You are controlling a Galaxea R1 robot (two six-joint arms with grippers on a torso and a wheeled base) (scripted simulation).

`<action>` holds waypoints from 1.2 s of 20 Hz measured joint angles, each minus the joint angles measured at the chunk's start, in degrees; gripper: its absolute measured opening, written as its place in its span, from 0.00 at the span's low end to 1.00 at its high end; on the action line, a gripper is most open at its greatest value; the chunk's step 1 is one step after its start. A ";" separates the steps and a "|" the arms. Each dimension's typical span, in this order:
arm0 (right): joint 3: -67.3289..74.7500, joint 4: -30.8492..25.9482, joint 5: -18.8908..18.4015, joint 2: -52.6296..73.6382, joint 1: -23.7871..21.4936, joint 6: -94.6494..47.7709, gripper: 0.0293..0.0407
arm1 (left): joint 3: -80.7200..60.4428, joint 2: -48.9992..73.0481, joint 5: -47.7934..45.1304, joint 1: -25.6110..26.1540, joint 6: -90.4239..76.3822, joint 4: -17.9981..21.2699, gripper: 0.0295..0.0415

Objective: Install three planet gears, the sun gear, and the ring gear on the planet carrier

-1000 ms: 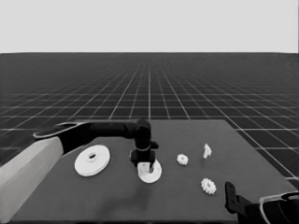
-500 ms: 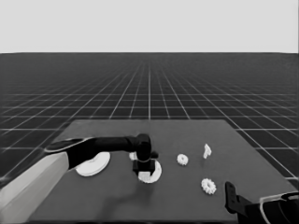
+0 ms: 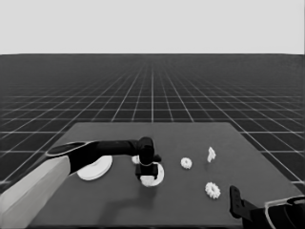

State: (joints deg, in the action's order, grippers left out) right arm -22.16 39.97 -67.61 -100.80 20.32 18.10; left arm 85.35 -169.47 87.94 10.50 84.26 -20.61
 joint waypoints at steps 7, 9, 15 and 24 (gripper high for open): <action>0.00 0.00 0.00 0.00 0.00 0.00 0.81 | -5.03 1.00 1.75 -7.66 3.61 7.52 0.75; 0.00 0.00 0.00 0.00 0.00 0.00 0.81 | -5.44 1.05 1.80 -9.09 3.95 8.93 0.75; 0.00 0.00 0.00 0.00 0.00 0.00 0.81 | 3.16 2.85 -0.49 -11.13 -7.26 11.31 0.75; 0.00 0.00 0.00 0.00 0.00 0.00 0.81 | 26.43 0.16 -2.58 -12.34 -26.80 13.75 0.75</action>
State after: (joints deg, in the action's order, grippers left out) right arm -22.16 39.97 -67.61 -100.80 20.32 18.10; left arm 111.78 -169.31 85.36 -1.85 57.46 -6.86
